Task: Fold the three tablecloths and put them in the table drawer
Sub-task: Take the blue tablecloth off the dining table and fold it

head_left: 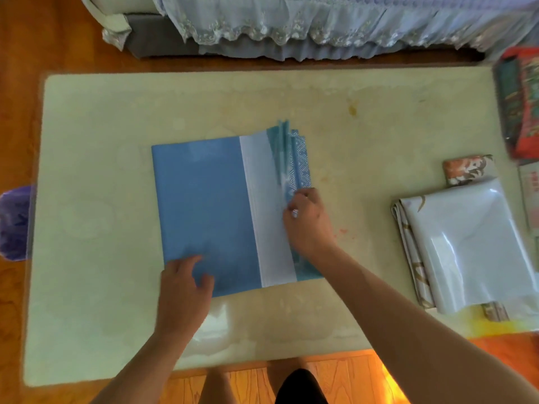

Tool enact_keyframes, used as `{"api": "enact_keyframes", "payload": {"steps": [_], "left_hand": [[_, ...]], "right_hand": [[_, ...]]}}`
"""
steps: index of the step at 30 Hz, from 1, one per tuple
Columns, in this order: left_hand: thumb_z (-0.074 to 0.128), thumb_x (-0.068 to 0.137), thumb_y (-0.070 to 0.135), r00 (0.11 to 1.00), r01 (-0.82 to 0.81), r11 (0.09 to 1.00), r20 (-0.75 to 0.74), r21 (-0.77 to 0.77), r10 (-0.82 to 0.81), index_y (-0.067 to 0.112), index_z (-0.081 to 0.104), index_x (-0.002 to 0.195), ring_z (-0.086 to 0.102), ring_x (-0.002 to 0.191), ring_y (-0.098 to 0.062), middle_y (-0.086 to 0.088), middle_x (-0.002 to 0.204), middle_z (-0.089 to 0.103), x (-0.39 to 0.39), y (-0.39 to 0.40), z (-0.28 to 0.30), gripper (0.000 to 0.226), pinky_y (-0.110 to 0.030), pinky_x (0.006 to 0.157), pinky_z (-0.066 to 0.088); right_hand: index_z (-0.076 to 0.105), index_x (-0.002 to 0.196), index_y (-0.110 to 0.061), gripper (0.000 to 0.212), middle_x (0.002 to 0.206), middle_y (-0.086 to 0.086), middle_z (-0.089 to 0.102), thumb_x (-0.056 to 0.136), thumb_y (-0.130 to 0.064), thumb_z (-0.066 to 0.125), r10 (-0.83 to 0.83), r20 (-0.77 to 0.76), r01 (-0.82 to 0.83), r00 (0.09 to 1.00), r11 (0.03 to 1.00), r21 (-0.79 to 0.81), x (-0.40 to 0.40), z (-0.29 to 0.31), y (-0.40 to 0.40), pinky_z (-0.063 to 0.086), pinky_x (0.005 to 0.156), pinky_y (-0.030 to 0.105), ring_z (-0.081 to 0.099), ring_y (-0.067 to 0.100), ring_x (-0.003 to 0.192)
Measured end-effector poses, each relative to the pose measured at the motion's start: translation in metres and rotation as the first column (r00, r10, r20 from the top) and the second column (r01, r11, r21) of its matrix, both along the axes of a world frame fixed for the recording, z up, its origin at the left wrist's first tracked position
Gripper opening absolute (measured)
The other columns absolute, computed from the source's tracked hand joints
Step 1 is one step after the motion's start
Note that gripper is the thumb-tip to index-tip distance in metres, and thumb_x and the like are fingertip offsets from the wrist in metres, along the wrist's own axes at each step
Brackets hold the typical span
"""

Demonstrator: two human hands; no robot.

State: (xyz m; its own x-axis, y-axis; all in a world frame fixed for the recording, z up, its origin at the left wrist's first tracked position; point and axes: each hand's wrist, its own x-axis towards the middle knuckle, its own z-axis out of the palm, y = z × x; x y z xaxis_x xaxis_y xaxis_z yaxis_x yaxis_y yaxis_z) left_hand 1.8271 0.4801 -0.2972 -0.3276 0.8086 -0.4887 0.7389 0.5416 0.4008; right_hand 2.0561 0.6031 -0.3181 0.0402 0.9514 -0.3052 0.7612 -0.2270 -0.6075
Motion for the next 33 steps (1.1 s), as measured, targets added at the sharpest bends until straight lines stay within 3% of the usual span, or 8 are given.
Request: {"api": "enact_keyframes", "payload": {"steps": [2, 4, 6, 9, 14, 19, 25, 33], "left_hand": [[0.064, 0.092, 0.041, 0.895, -0.245, 0.966, 0.365, -0.079, 0.257, 0.022, 0.068, 0.109, 0.065, 0.102, -0.025, 0.001, 0.108, 0.069, 0.023, 0.051, 0.017, 0.026, -0.039, 0.089, 0.05], [0.058, 0.081, 0.066, 0.787, -0.277, 0.939, 0.513, -0.203, 0.343, 0.023, 0.067, 0.104, 0.069, 0.1, -0.026, 0.0, 0.101, 0.072, 0.044, 0.1, 0.019, 0.05, -0.046, 0.09, 0.057], [0.06, 0.082, 0.068, 0.789, -0.251, 0.935, 0.506, -0.251, 0.347, 0.019, 0.068, 0.112, 0.07, 0.103, -0.027, -0.003, 0.107, 0.075, 0.062, 0.133, 0.01, 0.057, -0.044, 0.092, 0.056], [0.06, 0.097, 0.034, 0.841, -0.271, 0.929, 0.407, -0.252, 0.356, 0.008, 0.07, 0.112, 0.067, 0.102, -0.031, -0.009, 0.107, 0.073, 0.074, 0.153, -0.009, 0.032, -0.035, 0.081, 0.05], [0.057, 0.095, 0.02, 0.814, -0.349, 0.901, 0.392, -0.257, 0.428, 0.01, 0.064, 0.091, 0.063, 0.089, -0.029, -0.005, 0.09, 0.068, 0.076, 0.154, -0.024, 0.013, -0.034, 0.08, 0.048], [0.053, 0.097, 0.009, 0.853, -0.309, 0.947, 0.416, -0.085, 0.315, 0.012, 0.06, 0.118, 0.061, 0.09, -0.02, 0.0, 0.101, 0.066, 0.088, 0.151, -0.012, 0.023, -0.023, 0.079, 0.042], [0.052, 0.093, 0.004, 0.871, -0.294, 0.956, 0.417, 0.021, 0.259, 0.015, 0.045, 0.139, 0.061, 0.109, -0.023, -0.003, 0.12, 0.063, 0.099, 0.155, -0.001, 0.049, -0.026, 0.088, 0.042], [0.051, 0.094, 0.009, 0.917, -0.276, 0.958, 0.319, 0.075, 0.239, 0.021, 0.03, 0.148, 0.065, 0.095, -0.034, -0.011, 0.115, 0.066, 0.129, 0.167, 0.018, 0.059, -0.034, 0.074, 0.046]], "right_hand": [[0.063, 0.087, -0.006, 0.004, 0.133, 0.01, 0.055, 0.09, -0.008, 0.061, 0.209, -0.1, -0.2, 0.973, 0.975, 0.098, -0.01, 0.0, -0.012, 0.049, 0.087, 0.035, 0.058, 0.031, 0.111], [0.064, 0.086, -0.008, 0.002, 0.128, 0.009, 0.06, 0.088, -0.009, 0.064, 0.321, -0.145, -0.308, 0.936, 0.946, 0.103, -0.014, -0.003, -0.021, 0.049, 0.092, 0.038, 0.058, 0.032, 0.112], [0.065, 0.087, -0.008, 0.003, 0.12, 0.008, 0.065, 0.088, -0.01, 0.066, 0.372, -0.173, -0.363, 0.912, 0.928, 0.08, -0.009, -0.009, -0.021, 0.046, 0.093, 0.037, 0.058, 0.033, 0.11], [0.072, 0.087, -0.005, 0.006, 0.112, 0.011, 0.07, 0.089, -0.01, 0.069, 0.33, -0.244, -0.337, 0.912, 0.941, 0.011, 0.006, -0.017, -0.005, 0.043, 0.094, 0.03, 0.061, 0.03, 0.104], [0.059, 0.133, -0.011, 0.038, 0.139, 0.011, 0.05, 0.095, -0.01, 0.057, -0.218, -0.073, 0.211, 0.973, 0.973, -0.094, 0.039, -0.033, 0.064, 0.036, 0.109, 0.031, 0.05, 0.027, 0.126], [0.037, 0.153, -0.014, 0.061, 0.152, 0.011, 0.041, 0.093, -0.006, 0.05, -0.088, -0.068, 0.081, 0.994, 0.992, -0.102, 0.032, -0.042, 0.149, 0.034, 0.116, 0.043, 0.04, 0.034, 0.136], [0.058, 0.112, -0.021, 0.02, 0.11, 0.007, 0.065, 0.092, -0.018, 0.062, 0.039, 0.015, -0.036, 0.999, 0.985, -0.167, 0.044, -0.049, 0.187, 0.051, 0.089, 0.037, 0.06, 0.028, 0.104], [0.062, 0.089, -0.018, 0.004, 0.1, 0.001, 0.054, 0.091, -0.016, 0.064, 0.178, 0.094, -0.169, 0.979, 0.981, -0.099, 0.045, -0.053, 0.197, 0.04, 0.075, 0.029, 0.054, 0.022, 0.094]]}}
